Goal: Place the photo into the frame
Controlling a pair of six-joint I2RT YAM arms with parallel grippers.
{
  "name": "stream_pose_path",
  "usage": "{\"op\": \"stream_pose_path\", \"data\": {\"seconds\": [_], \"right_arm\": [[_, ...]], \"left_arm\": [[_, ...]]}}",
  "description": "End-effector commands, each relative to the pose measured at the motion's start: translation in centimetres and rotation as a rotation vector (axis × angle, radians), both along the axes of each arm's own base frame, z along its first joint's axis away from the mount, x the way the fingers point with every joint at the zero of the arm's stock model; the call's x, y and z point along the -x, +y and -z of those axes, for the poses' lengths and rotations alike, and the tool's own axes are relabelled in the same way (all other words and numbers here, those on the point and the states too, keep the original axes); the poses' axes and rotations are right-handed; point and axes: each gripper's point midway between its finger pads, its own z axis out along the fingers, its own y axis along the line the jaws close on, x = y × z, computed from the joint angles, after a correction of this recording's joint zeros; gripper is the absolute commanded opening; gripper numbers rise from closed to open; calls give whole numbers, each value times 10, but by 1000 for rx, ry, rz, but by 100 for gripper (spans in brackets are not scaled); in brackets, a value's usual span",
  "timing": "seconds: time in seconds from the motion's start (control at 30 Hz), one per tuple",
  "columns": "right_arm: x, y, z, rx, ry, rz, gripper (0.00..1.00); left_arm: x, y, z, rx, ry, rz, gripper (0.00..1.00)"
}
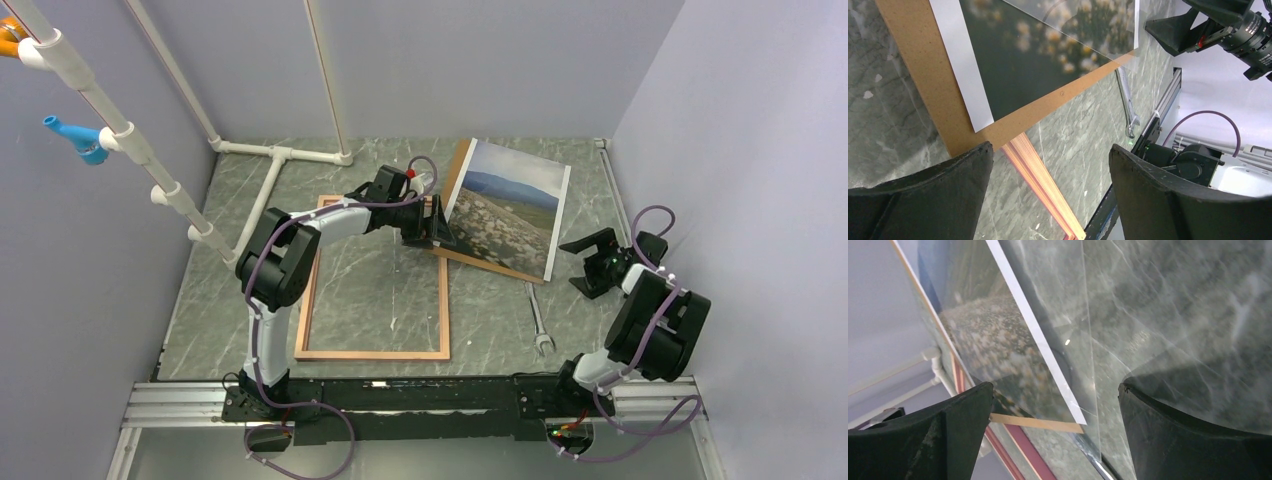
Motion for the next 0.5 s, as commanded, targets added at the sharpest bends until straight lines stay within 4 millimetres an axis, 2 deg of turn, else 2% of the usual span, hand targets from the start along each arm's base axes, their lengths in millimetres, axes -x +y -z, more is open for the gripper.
{"op": "stream_pose_path", "data": {"seconds": [0.0,0.3,0.47], "right_arm": [[-4,-2,17,-29,-6,45,97],[-9,3,38,-105,-14,71,84],[-13,4,42,-117,-40,62,78]], "left_arm": [[3,-4,-15,31,-28,25,88],[8,5,-26,6,-58,16,89],[10,9,-26,3,-59,8,89]]}}
